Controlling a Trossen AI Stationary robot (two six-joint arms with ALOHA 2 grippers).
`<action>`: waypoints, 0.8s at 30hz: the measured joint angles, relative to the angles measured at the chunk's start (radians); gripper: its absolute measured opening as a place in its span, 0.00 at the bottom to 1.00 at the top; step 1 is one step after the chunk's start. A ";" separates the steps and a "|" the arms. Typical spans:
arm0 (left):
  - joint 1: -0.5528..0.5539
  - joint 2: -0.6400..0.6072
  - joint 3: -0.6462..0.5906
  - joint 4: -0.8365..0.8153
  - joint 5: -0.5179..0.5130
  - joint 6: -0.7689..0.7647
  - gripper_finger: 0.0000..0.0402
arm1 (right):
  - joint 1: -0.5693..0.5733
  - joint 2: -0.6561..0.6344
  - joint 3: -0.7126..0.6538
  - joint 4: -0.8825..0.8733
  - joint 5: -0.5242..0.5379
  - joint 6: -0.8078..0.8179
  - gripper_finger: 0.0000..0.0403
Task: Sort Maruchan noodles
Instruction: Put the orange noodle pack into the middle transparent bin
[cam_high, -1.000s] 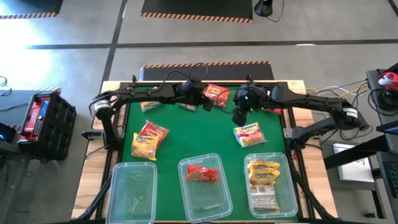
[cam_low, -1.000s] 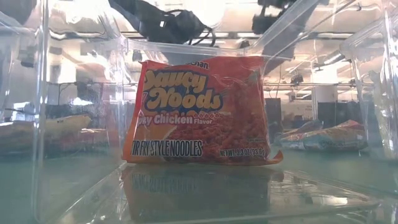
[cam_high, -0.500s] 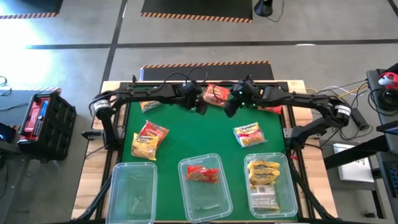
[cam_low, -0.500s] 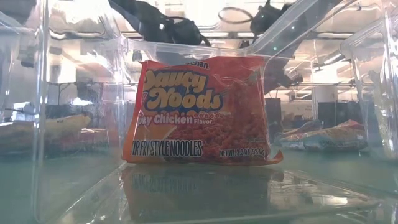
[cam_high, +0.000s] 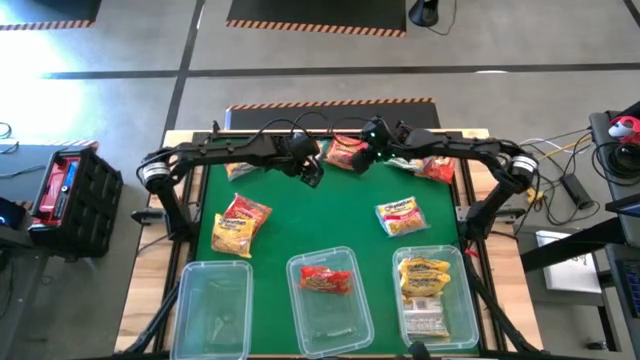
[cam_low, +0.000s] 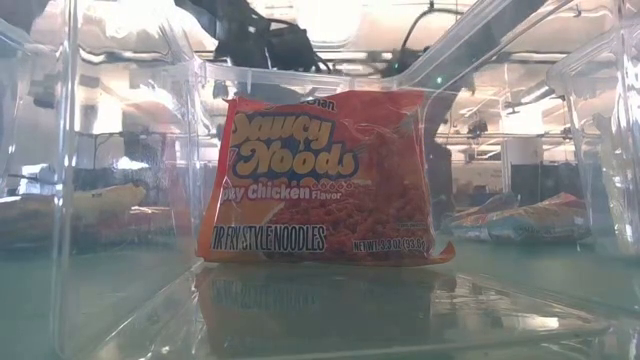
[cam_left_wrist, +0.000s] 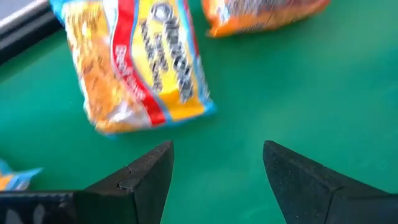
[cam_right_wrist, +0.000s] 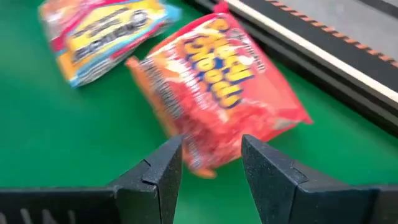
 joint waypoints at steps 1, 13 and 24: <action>0.000 0.000 0.000 0.015 0.000 -0.001 0.58 | -0.011 0.017 0.008 -0.002 -0.003 0.014 0.38; -0.001 0.000 0.000 0.036 0.016 0.063 0.58 | -0.029 0.139 0.156 -0.072 -0.018 0.106 0.38; -0.001 0.000 0.000 0.034 0.027 0.141 0.58 | -0.022 0.185 0.226 -0.107 -0.022 -0.072 0.38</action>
